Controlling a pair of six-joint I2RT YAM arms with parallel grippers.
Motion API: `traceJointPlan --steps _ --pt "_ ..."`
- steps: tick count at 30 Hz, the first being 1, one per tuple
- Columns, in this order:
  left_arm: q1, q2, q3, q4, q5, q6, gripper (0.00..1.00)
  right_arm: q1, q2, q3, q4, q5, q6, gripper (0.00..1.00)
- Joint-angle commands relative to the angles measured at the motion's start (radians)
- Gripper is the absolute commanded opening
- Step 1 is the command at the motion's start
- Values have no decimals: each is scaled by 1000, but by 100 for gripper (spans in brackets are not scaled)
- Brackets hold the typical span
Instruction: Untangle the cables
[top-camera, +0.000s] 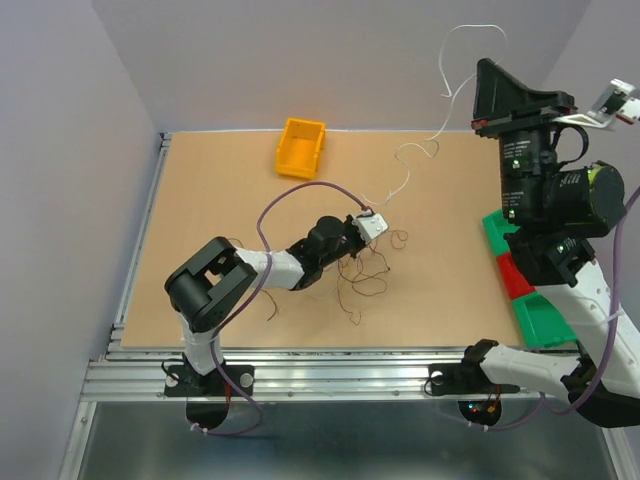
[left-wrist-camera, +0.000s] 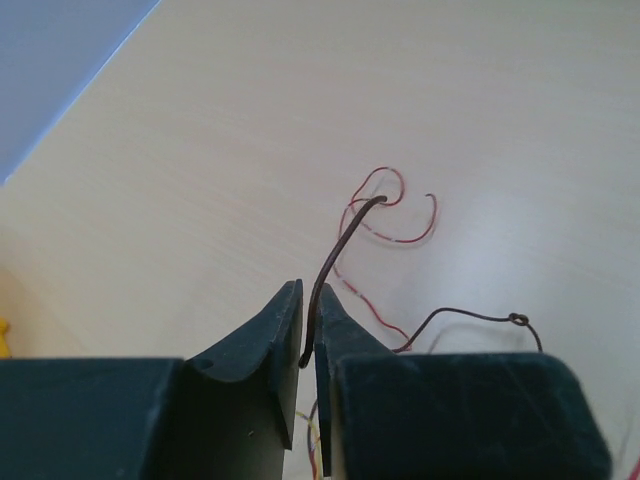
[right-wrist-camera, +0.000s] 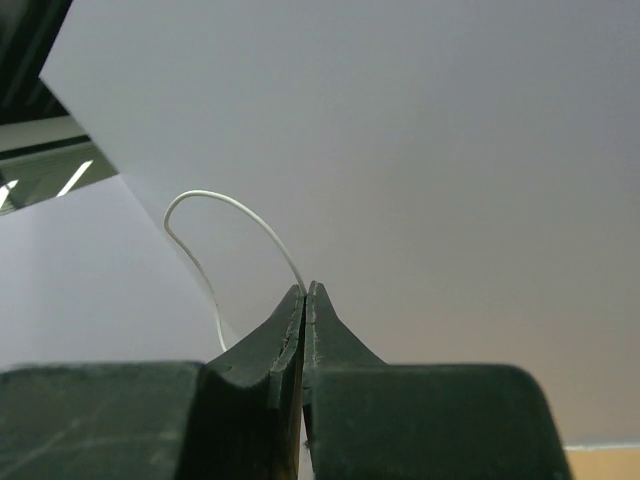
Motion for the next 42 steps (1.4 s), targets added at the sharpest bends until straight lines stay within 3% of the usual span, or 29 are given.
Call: traceJointPlan --steps 1,6,10,14,23,35,38,42 --pt "48 -5 72 -20 -28 -45 21 -5 -45 8 79 197 -118 1" --pt "81 -28 126 -149 -71 -53 31 -5 -19 -40 91 302 -228 0" --pt "113 -75 84 -146 -58 -53 46 -3 51 -31 121 428 -302 1" --pt "147 -124 58 -147 -30 -76 51 -37 88 -54 166 548 -376 1" --pt "177 -227 11 -163 19 -91 51 -322 71 -273 169 620 -209 1" --pt "177 -312 -29 -163 28 -91 52 -569 15 -538 168 722 -71 1" --pt "177 -327 -36 -163 45 -96 52 -670 25 -691 168 726 68 1" --pt "177 -356 -46 -170 79 -101 52 -799 88 -774 168 725 181 1"
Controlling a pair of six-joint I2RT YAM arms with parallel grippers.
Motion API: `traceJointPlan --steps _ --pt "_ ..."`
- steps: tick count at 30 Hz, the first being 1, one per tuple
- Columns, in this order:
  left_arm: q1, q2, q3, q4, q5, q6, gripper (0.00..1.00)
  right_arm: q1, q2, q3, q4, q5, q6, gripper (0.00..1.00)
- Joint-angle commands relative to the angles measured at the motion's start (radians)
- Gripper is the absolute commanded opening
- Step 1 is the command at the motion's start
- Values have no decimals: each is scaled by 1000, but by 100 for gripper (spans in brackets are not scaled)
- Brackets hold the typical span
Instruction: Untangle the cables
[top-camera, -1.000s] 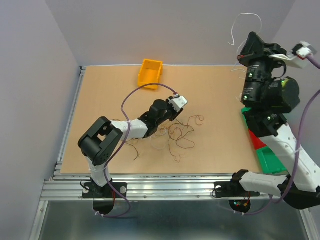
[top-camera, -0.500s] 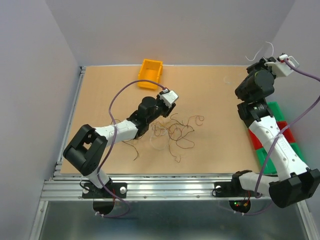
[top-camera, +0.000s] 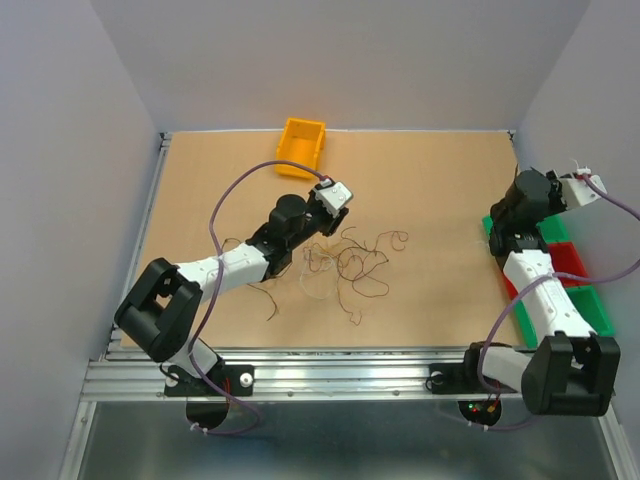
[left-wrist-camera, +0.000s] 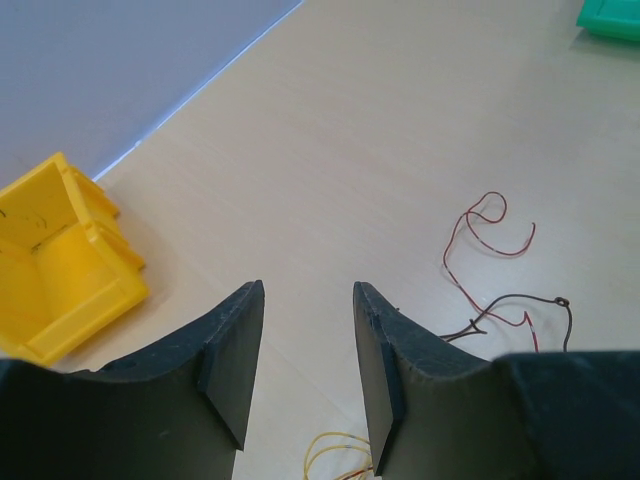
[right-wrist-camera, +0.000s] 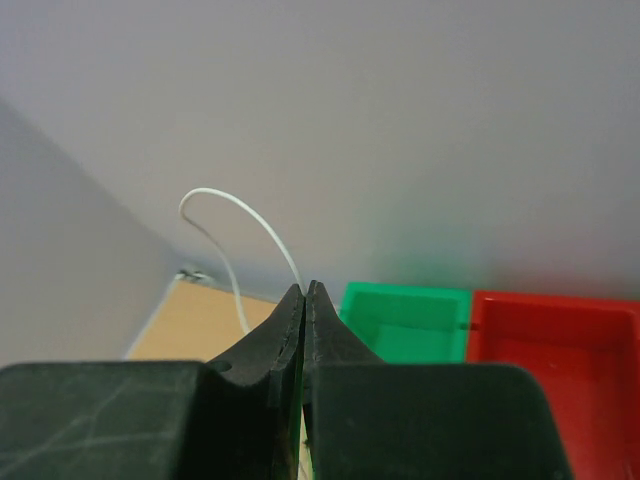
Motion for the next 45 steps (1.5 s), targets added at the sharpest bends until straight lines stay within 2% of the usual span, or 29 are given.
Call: traceJointPlan --steps 1,8,14,21,28,41,45 --pt "-1 -79 -17 33 46 -15 52 -96 60 -66 34 35 168 1" --pt "-1 -91 -25 36 65 -10 52 -149 148 -28 8 35 178 1" --pt "-2 -71 -16 33 52 -5 52 -149 47 6 -33 -3 189 1" --pt "-1 -59 -13 33 40 -2 52 -149 -18 125 -76 41 197 1" --pt "-1 -47 -7 28 40 -2 52 -172 60 234 -75 124 89 1" --pt "-2 -42 -3 27 51 1 52 -220 123 305 -44 112 76 0" --pt "-2 -44 -5 27 58 1 52 -235 157 277 -40 110 129 1"
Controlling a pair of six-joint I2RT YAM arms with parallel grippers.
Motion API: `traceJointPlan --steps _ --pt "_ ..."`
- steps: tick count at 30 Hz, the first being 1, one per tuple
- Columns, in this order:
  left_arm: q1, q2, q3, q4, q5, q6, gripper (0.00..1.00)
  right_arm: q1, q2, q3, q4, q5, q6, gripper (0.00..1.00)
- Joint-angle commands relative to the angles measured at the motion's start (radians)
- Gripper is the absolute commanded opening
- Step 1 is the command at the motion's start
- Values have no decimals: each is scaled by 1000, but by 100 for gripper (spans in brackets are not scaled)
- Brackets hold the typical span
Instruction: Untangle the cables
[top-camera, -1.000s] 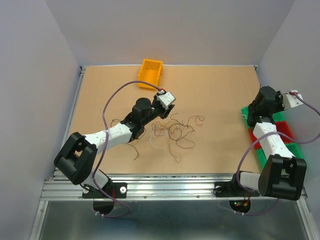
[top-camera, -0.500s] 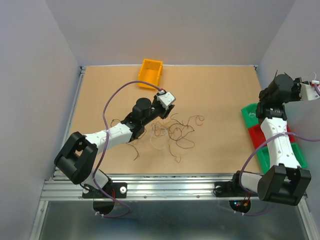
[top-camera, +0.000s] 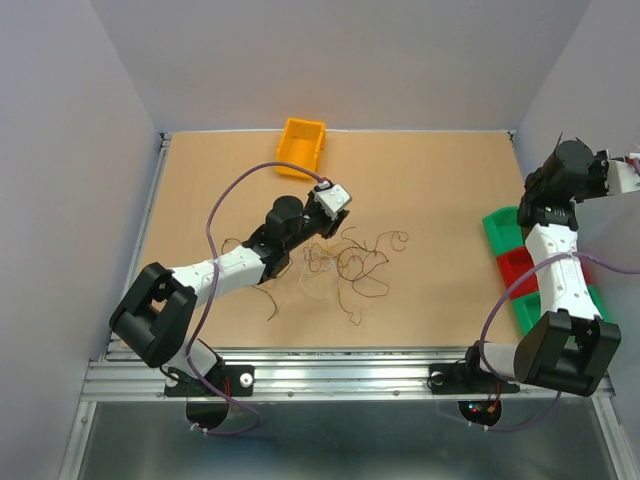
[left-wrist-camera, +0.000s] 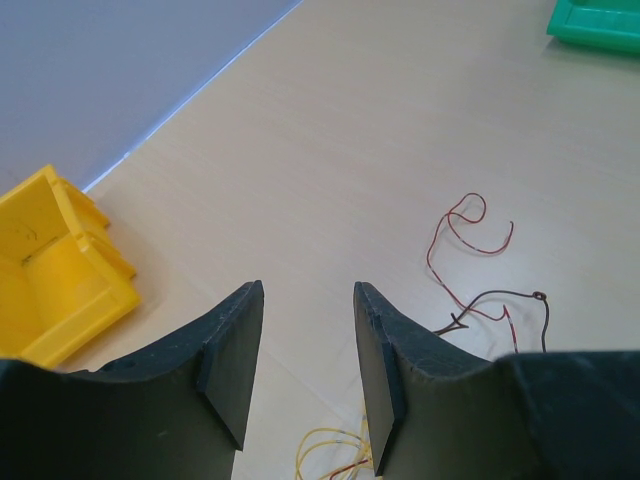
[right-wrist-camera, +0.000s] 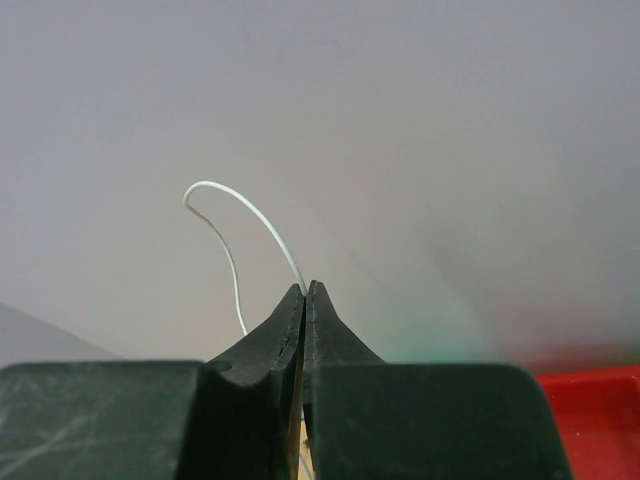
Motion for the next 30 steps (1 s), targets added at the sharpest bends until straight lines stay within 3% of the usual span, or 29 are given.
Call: traceJointPlan --steps 1,21,30 --pt "-2 -5 14 32 17 3 52 -24 31 23 36 40 53 1" --pt "-1 -15 15 25 44 -2 52 -30 42 -344 4 25 353 1" --pt "-1 -33 12 21 49 -2 52 -29 160 -394 -224 -55 609 0"
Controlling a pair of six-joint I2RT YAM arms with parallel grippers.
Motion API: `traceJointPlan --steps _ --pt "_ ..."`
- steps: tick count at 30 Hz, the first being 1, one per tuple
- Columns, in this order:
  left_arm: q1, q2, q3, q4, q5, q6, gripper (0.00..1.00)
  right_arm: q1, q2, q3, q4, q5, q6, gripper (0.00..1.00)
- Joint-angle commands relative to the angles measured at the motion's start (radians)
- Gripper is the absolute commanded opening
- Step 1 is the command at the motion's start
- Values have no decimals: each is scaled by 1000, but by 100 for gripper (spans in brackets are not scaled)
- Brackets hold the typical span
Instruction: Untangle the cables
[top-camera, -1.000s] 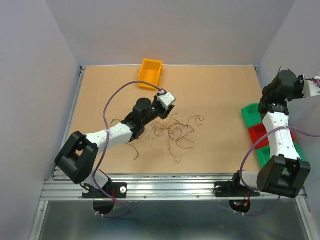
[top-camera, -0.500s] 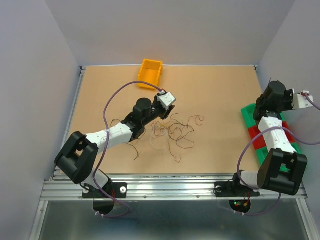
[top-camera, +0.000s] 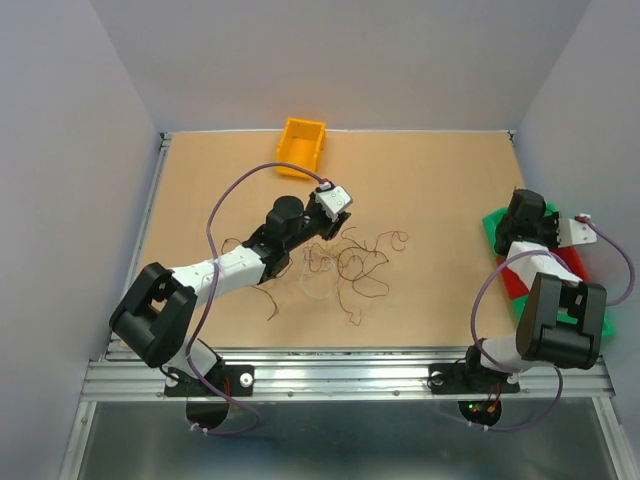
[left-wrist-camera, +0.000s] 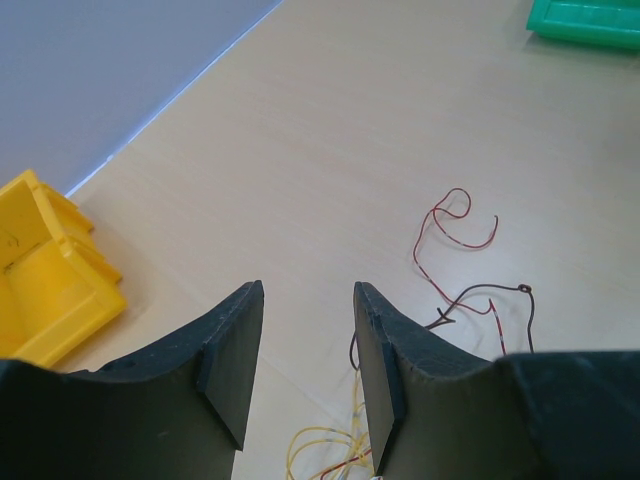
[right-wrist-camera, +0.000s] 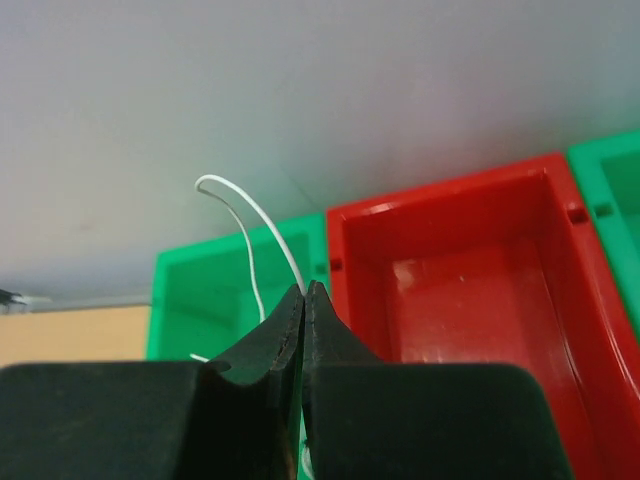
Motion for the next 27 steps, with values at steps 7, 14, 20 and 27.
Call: traceJointPlan --steps 7,14,20,27 --pt "-1 -41 9 32 17 -2 52 32 125 63 -235 -16 173 1" --pt "-1 -38 11 30 18 -1 52 34 263 201 -380 -3 163 30" --pt "-2 -42 9 32 23 -1 52 49 209 219 -414 20 179 38" --pt "-2 -35 11 30 21 4 52 89 94 236 -425 64 142 69"
